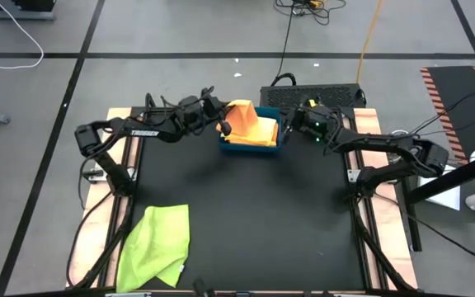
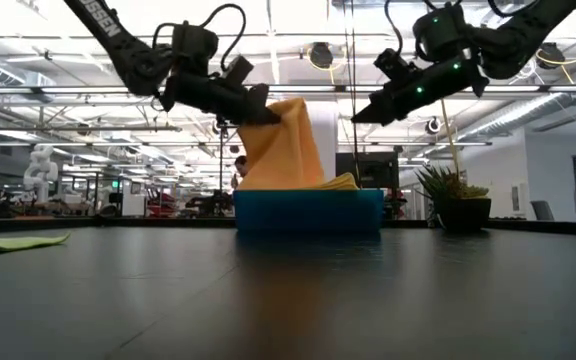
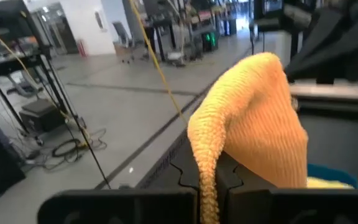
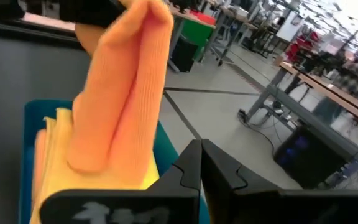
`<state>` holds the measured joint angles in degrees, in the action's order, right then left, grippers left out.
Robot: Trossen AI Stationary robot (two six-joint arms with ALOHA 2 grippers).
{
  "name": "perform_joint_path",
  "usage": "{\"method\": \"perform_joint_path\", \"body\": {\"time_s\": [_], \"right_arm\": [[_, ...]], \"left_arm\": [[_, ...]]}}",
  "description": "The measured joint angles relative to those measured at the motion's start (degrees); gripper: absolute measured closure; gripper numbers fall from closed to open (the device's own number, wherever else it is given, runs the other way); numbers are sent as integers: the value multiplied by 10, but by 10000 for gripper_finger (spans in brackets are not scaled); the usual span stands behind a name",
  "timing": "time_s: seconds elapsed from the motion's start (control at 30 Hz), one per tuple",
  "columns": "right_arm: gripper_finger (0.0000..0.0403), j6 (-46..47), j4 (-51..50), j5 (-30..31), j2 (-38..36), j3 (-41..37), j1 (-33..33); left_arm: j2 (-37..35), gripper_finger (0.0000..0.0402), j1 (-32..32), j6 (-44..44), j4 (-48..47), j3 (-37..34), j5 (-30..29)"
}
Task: Fold microfiber towels
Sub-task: Put the orange microfiber cloth into the dark blue bin
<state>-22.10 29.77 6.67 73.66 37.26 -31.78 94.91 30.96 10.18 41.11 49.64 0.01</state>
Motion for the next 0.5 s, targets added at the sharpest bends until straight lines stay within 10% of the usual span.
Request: {"method": "perform_joint_path", "body": {"time_s": [0.23,0.5], "right_arm": [[360,36,1,-124,-5,55,7],[226,29,-70,-97,15,156,33]], "left_arm": [[-10,401,-22,63,-176,99,-49],[-10,401,-58,142,-376,225,-120]]}}
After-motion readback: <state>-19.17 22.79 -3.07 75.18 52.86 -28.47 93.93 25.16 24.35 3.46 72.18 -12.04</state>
